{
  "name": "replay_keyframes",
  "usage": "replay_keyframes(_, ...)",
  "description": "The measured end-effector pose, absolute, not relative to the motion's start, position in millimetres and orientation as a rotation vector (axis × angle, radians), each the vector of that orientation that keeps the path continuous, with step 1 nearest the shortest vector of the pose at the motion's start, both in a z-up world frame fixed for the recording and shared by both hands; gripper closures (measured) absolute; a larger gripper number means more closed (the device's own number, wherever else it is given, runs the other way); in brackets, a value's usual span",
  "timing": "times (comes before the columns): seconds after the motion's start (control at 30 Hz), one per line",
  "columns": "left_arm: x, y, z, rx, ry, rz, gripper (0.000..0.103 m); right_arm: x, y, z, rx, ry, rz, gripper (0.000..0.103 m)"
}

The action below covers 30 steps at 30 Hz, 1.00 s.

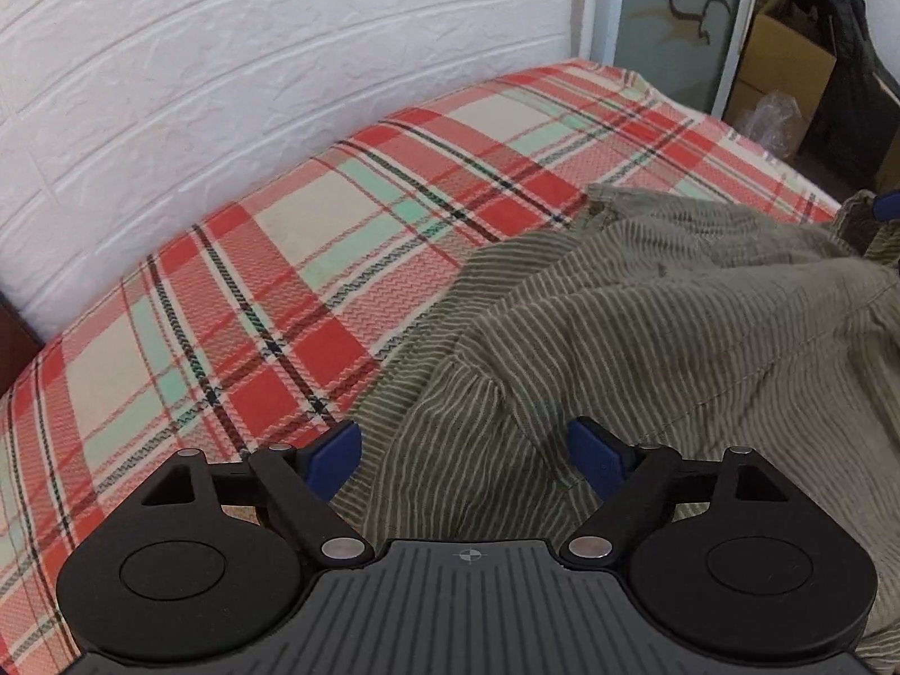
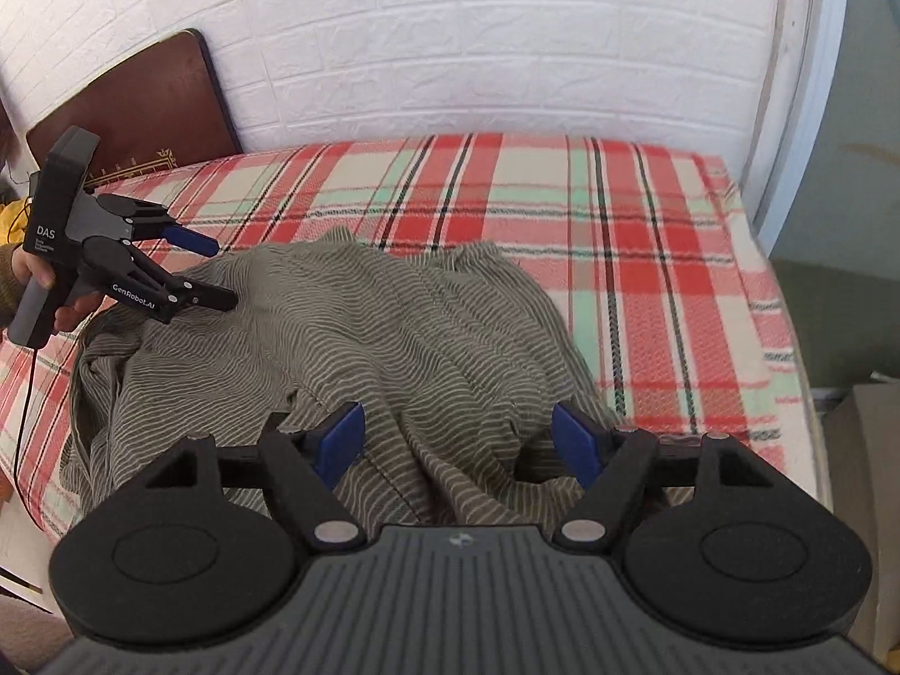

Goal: Fold clothes
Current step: 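Grasp the shirt cloth with the left gripper and pull it to spread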

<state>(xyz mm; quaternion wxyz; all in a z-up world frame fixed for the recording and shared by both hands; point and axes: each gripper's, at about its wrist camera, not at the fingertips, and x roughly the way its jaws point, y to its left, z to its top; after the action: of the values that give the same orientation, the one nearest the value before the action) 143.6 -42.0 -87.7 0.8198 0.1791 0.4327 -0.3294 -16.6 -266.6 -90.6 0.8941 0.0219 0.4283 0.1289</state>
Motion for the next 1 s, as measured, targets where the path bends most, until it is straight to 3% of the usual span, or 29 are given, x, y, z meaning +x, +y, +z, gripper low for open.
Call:
replay_keyframes(0.03, 145.6, -40.4, -88.5, 0.343, 0.943, -0.713, 0.024, -15.7, -268.0, -92.0, 0.054, 0.894, 0.262, 0.026)
replay_keyframes(0.07, 146.3, -38.5, -88.2, 0.303, 0.961, -0.726, 0.057, -15.0, -269.2, -93.0, 0.063, 0.899, 0.259, 0.026)
replay_keyframes(0.13, 145.2, -35.4, -86.5, 0.234, 0.993, -0.745, 0.102, -14.2, -270.9, -94.3, 0.074, 0.905, 0.257, 0.026)
replay_keyframes(0.53, 27.0, 64.5, -7.3, 0.0, 0.685, -0.768, 0.103, -28.0, -273.2, -93.3, 0.079, 0.91, 0.316, 0.026)
replay_keyframes(0.9, -48.3, 103.8, -70.7, -0.006, 0.852, -0.648, 0.103, -24.0, -272.3, -91.4, 0.103, 0.892, 0.31, 0.026)
replay_keyframes(0.97, -50.0, 110.1, -76.8, -0.008, 0.88, -0.627, 0.079, -24.1, -269.7, -93.0, 0.083, 0.902, 0.309, 0.026)
replay_keyframes(1.0, -49.0, 112.6, -75.0, -0.008, 0.886, -0.615, 0.077, -24.4, -269.2, -93.4, 0.082, 0.905, 0.309, 0.026)
